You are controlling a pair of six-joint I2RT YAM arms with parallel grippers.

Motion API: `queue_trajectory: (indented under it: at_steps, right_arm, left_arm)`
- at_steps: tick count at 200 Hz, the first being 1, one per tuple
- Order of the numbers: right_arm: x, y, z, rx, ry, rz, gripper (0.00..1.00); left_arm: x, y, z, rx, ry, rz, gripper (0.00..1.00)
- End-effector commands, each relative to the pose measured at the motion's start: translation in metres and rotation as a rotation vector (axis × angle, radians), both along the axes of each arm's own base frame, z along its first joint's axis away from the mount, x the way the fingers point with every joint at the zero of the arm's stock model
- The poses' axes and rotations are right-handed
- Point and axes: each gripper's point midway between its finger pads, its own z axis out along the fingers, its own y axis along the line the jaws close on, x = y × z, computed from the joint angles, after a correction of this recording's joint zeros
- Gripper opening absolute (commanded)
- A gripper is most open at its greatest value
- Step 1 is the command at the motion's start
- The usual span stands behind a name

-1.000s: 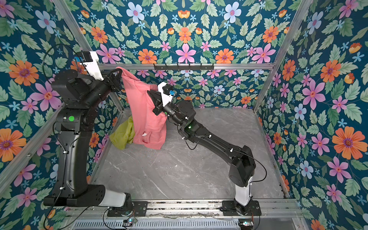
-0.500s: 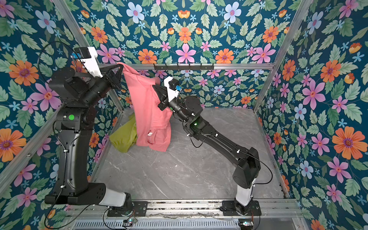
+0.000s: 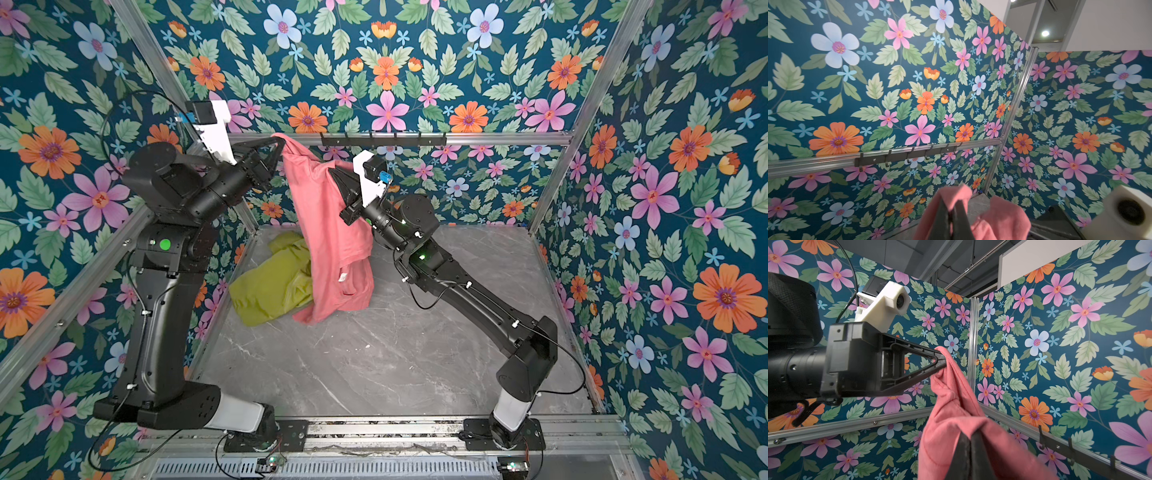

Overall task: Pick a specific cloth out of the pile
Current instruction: 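Carry the pink cloth with both grippers away from the pile toward the table center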

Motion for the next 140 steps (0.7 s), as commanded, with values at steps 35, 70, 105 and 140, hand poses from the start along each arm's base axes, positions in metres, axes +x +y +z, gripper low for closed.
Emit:
queue_trajectory:
  at_steps: [35,70,105,140]
  right_arm:
    - [-0.009,-0.045,0.022,0.037,-0.044,-0.096,0.00]
    - [-0.011,-0.071,0.024,0.040,-0.045,-0.154,0.00]
    - [-0.010,-0.100,0.021,0.042,-0.035,-0.214,0.00]
    - [-0.012,-0.130,0.016,0.042,-0.017,-0.273,0.00]
  left_arm:
    - [-0.011,-0.042,0.007,0.011,-0.067,-0.079,0.00]
    - [-0.017,-0.064,0.008,-0.007,-0.077,-0.139,0.00]
    - [-0.016,-0.091,0.003,-0.018,-0.069,-0.197,0.00]
    - [-0.014,-0.120,-0.001,-0.025,-0.060,-0.251,0.00]
